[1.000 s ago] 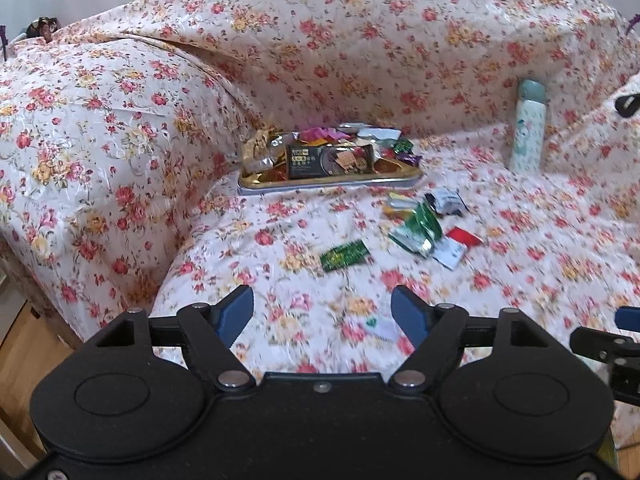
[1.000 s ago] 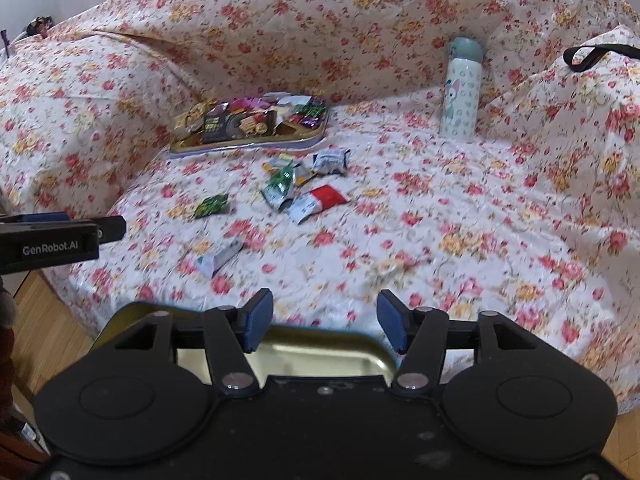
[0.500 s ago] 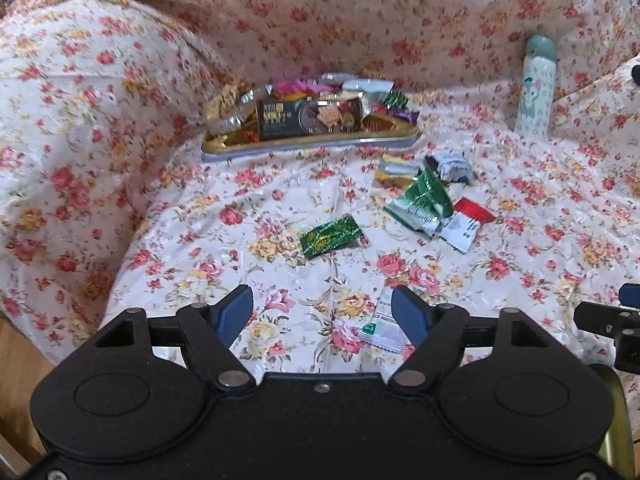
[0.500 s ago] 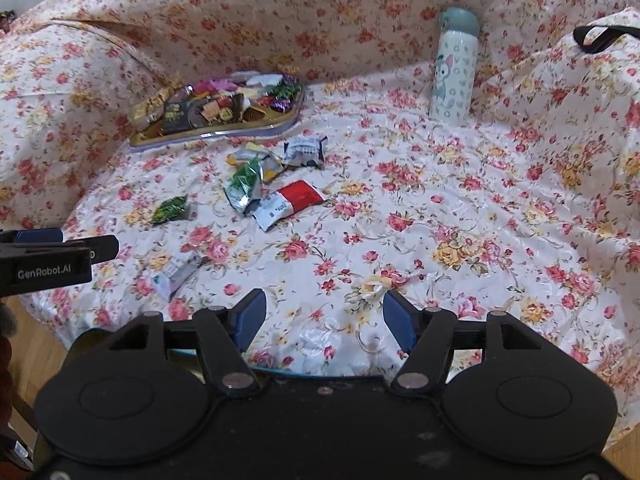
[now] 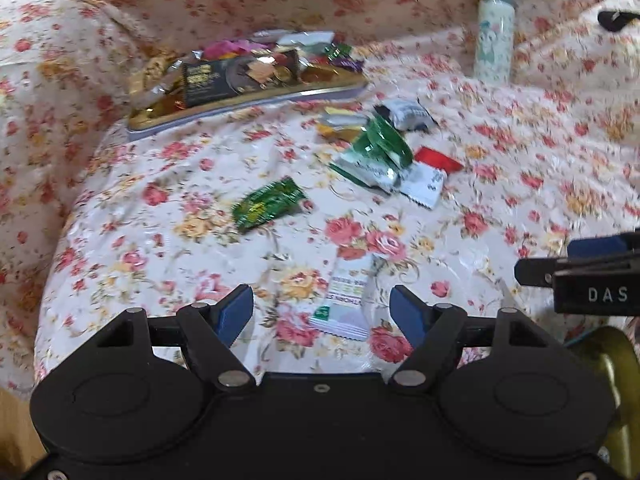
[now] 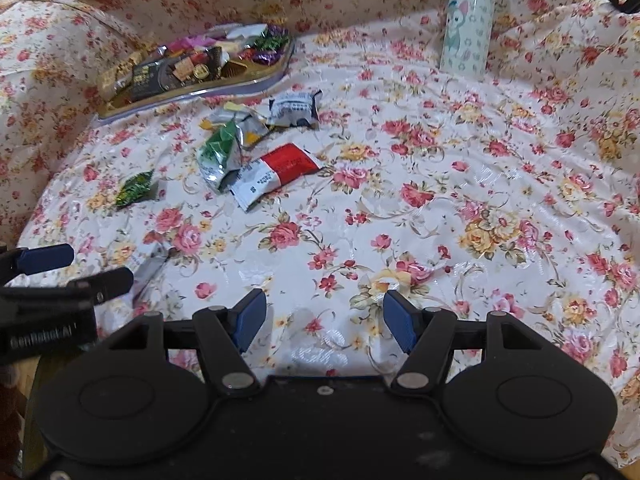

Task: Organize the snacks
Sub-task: 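Move both tools back toward the white packets on the sofa, then grasp the white-orange packet with the left tool while the right tool grasps the white-blue packet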

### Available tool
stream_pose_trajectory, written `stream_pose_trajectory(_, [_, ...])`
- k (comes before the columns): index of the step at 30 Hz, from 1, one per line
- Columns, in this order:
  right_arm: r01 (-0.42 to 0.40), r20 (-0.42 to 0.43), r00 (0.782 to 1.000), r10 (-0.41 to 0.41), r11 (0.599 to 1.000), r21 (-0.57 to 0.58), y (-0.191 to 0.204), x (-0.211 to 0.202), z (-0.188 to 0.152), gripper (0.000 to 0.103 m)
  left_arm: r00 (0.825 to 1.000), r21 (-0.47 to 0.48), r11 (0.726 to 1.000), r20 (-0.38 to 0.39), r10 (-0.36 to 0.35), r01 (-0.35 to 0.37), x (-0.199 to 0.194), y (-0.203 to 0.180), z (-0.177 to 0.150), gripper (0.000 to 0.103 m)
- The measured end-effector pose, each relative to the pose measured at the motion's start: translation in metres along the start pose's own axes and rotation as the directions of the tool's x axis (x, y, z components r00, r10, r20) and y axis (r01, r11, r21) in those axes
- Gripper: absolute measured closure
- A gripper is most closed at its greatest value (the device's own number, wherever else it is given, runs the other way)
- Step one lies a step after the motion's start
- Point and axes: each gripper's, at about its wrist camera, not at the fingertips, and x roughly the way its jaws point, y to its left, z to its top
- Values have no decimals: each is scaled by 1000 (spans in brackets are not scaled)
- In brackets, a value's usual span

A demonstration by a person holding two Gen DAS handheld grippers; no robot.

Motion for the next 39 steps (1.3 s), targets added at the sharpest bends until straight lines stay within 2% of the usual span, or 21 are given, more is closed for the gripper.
stream_pose_trajectory(2, [3,-9,1000,-3,1000,5,0,5,0,35,1000,-4,1000,-23,-3,3,8,-2,2,28])
stream_pose_trajectory(5, [2,-21,1000,-1,1000,21,-1,12,0,35,998,-31,1000,-63,-8,6,20,2,3,36])
stream_pose_trajectory(6, [4,-23,1000,-3,1000,24,-1,13,0,35,998,-48,999,-68,-11,8,23,4,4,35])
stream_pose_trajectory(10, [15,-22,1000,-15,1000,24,-2,15,0,35,998,-71,997,-61,-18,13,24,10,8,36])
stream_pose_trajectory(19, [27,-7,1000,-27,999,24,-1,19,10,35,999,-124,992,-45,-17,11,32,24,17,46])
stream_pose_trajectory(23, [35,18,999,-35,999,21,0,18,17,37,1000,-101,995,-18,14,-16,31,17,11,46])
stream_pose_trajectory(30, [49,101,994,-51,998,28,0,18,45,37,999,-106,994,1,39,-39,30,14,9,46])
stream_pose_trajectory(39, [30,174,984,-38,998,50,7,43,108,37,998,-109,992,20,62,-59,28,11,5,46])
